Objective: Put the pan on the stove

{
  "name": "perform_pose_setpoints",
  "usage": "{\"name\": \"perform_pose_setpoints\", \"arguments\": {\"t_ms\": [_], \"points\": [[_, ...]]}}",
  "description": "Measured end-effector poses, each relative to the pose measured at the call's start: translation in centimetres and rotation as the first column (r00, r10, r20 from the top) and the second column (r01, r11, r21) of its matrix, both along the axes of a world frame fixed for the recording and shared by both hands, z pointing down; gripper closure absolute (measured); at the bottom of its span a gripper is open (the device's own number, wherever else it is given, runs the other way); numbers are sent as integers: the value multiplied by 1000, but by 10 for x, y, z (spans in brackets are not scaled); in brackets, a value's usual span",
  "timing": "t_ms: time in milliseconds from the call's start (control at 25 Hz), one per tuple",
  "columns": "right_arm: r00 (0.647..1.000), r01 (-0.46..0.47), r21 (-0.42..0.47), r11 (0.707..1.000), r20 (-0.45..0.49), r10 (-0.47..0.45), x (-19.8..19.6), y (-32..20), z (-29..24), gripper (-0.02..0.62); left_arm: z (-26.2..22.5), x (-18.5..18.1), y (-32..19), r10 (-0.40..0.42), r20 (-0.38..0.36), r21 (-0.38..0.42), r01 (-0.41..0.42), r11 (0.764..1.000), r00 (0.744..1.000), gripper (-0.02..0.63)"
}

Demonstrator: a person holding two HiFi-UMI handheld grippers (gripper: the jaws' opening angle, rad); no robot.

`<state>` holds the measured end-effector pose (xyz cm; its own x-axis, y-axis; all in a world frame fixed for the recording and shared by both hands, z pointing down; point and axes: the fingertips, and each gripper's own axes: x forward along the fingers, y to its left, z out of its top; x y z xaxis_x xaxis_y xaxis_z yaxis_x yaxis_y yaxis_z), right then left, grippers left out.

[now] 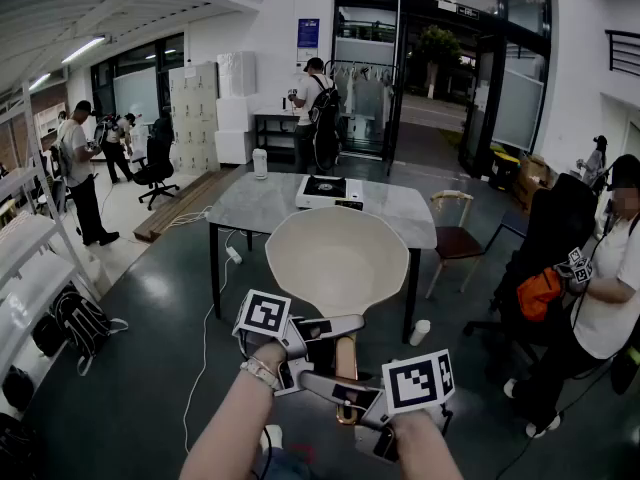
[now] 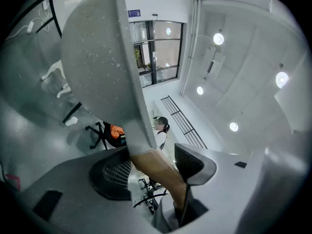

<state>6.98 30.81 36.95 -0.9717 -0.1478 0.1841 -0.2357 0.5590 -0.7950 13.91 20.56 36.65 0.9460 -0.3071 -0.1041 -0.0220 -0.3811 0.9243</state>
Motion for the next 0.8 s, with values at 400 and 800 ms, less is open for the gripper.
{"name": "perform_pose_setpoints", "arguments": {"t_ms": [400,800], "points": [[1000,-4,-4,1000,0,4,-8,-20,-8,419,-6,-6,-22,6,6,12,-6,1000,1000,328],[1000,-17,-27,1000,0,17,-23,-61,-10,422,-6,-19,-62,19,4,-9,-19,1000,1000,328]]}}
